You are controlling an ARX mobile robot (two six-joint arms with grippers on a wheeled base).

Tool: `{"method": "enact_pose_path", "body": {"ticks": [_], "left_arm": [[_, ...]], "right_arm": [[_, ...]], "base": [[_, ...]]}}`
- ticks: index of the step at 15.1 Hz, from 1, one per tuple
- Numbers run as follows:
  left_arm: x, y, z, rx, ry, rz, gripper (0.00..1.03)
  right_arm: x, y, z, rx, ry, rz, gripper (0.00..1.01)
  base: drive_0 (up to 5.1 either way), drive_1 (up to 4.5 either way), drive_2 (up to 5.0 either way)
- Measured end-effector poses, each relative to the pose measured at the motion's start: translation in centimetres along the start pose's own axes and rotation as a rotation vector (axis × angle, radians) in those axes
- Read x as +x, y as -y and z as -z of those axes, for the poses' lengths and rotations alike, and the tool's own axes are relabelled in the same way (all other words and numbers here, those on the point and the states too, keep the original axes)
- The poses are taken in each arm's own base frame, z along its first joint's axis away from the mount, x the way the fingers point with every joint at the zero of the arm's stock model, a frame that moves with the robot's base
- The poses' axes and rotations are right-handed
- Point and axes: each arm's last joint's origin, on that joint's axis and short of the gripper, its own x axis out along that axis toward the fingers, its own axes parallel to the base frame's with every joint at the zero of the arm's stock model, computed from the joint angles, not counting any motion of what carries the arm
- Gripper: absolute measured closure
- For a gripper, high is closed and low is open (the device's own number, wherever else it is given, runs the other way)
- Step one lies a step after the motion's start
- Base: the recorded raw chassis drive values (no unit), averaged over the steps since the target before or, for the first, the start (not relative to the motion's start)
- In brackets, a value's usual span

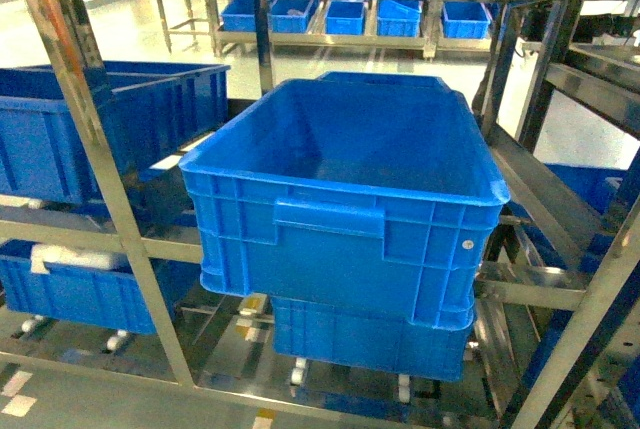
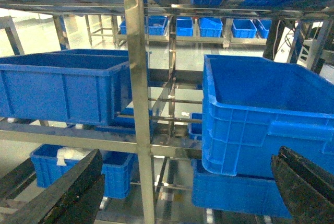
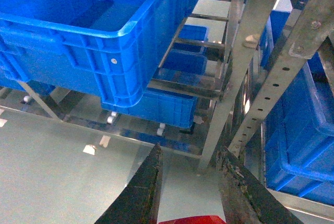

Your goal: Pick red block from blue box to shelf

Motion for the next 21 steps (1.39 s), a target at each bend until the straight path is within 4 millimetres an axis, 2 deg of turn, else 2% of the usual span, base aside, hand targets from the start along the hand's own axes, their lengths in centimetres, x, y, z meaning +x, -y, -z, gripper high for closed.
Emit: {"method": "enact_pose_path", "body": {"ticks": [21], "left_arm": [[0.0,0.0,0.0,0.0,0.0,0.0,0.05]], "right_arm": [[0.0,0.0,0.0,0.0,0.0,0.0,0.75]], "base": [[0.0,0.0,0.0]]}}
